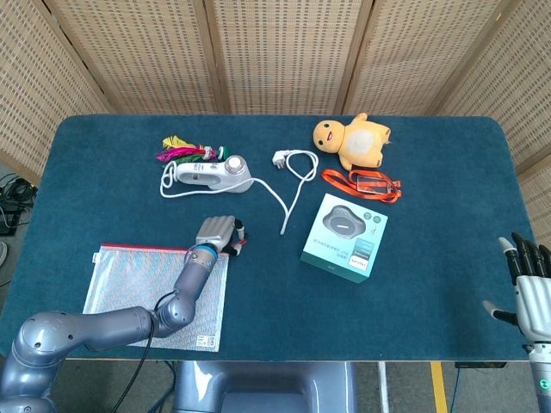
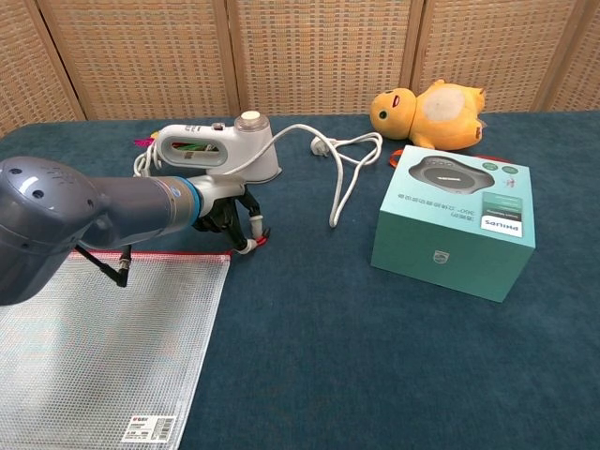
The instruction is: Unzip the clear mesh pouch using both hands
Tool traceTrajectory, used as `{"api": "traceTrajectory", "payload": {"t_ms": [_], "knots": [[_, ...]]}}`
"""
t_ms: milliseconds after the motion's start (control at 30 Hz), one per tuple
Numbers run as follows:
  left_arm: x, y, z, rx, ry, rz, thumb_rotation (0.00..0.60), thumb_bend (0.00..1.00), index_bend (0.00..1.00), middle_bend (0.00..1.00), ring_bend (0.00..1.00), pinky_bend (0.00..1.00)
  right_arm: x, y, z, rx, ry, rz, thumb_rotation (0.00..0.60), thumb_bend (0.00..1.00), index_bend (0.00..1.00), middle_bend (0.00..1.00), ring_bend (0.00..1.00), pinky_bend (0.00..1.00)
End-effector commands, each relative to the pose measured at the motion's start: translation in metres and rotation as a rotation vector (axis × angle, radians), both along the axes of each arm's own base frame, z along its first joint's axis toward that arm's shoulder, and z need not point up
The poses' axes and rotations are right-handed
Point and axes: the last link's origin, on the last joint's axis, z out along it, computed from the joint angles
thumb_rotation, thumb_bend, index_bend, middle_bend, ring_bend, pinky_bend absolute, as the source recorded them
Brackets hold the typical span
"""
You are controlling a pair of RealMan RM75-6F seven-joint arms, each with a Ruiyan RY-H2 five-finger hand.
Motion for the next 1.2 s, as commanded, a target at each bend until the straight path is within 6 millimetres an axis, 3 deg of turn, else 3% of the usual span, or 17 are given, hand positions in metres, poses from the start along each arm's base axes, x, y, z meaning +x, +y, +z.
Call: {"api": "traceTrajectory", "payload": {"t_ms": [33,533,900,1100,1200], "knots": [[0.001,-0.001,-0.001,-0.002,-0.001,-0.004,0.600,0.45,0.49,1.00,0.95,1.00,0.000,0.000,0.000,0.000,0.000,0.001,0.600,0.00,0.02,0.00,0.00,0.00],[0.006,-0.005,-0.008,-0.010,-0.002,-0.016,0.600,0.49,0.55,1.00,0.95,1.00,0.001,0.001,0.000,0.003,-0.007,0.004,0.600,0.00,0.02,0.00,0.00,0.00],[0.009,-0.006,-0.006,-0.006,-0.013,-0.013,0.600,0.60,0.73,1.00,0.95,1.00,0.001,0.001,0.001,0.003,-0.014,0.007,0.600,0.00,0.02,0.00,0.00,0.00],[0.014,-0.007,-0.001,0.004,-0.017,-0.030,0.600,0.62,0.91,1.00,0.95,1.00,0.002,0.001,0.001,0.003,-0.013,0.009,0.600,0.00,0.02,0.00,0.00,0.00],[0.015,-0.008,0.005,0.003,-0.027,-0.028,0.600,0.63,0.93,1.00,0.95,1.00,0.002,0.002,0.000,0.007,-0.012,0.009,0.600,0.00,0.02,0.00,0.00,0.00]]}}
